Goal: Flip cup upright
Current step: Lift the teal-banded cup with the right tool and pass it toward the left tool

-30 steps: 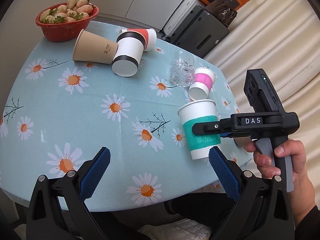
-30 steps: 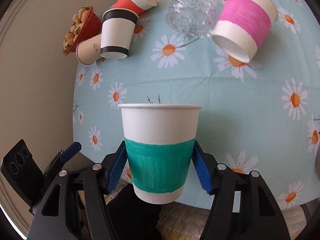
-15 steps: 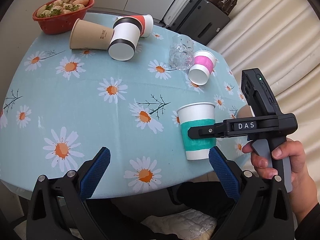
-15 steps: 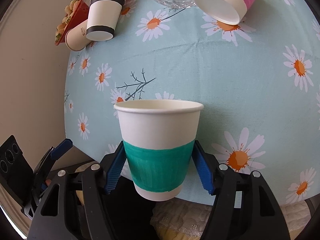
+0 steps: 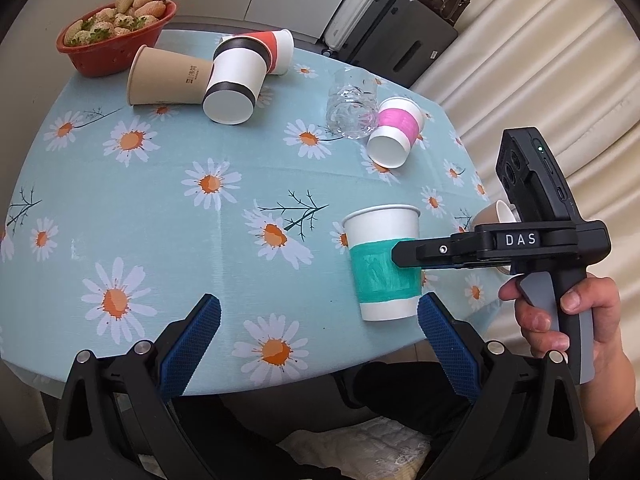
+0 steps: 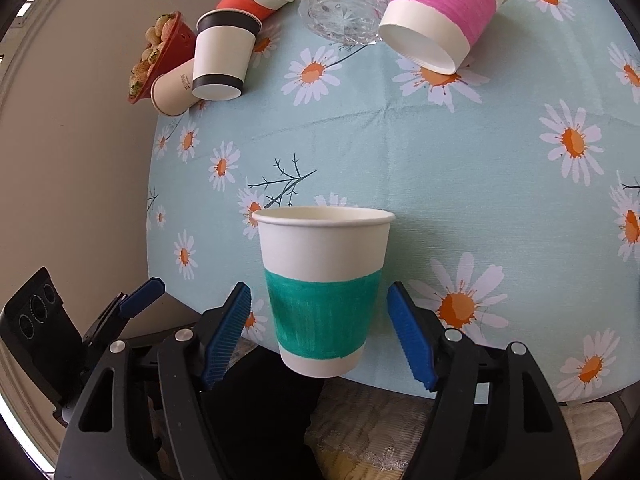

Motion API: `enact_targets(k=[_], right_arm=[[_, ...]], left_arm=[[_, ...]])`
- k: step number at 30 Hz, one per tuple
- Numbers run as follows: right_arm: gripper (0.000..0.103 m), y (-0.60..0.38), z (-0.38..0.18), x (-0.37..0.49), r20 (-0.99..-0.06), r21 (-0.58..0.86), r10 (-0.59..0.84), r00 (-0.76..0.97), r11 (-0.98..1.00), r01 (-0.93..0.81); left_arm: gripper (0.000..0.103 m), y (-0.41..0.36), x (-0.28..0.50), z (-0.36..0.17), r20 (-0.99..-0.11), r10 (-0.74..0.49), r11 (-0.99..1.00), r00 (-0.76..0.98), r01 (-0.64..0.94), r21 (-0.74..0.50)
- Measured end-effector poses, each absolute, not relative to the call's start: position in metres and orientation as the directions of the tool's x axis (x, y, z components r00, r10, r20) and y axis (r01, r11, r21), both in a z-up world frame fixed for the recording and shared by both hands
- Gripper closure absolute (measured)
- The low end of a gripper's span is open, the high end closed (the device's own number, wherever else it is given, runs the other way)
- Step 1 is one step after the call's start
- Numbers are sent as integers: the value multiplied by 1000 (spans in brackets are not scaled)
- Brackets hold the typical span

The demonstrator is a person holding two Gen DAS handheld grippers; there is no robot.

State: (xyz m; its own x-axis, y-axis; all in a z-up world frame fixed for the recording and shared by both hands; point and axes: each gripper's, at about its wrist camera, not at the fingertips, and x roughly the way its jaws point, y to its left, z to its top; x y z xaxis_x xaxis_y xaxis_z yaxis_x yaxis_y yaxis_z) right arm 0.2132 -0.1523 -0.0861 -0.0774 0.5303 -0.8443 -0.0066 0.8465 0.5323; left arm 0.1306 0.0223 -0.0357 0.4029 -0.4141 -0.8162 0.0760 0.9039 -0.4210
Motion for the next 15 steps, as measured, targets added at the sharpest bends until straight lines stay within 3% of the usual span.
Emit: enact_targets(k=[15], right_arm=[[32,-221,-37,176,-815,579,579,24,815,0]], left_arm=[[8,-23,162,-40,-846,-425,901,322,65,-428]])
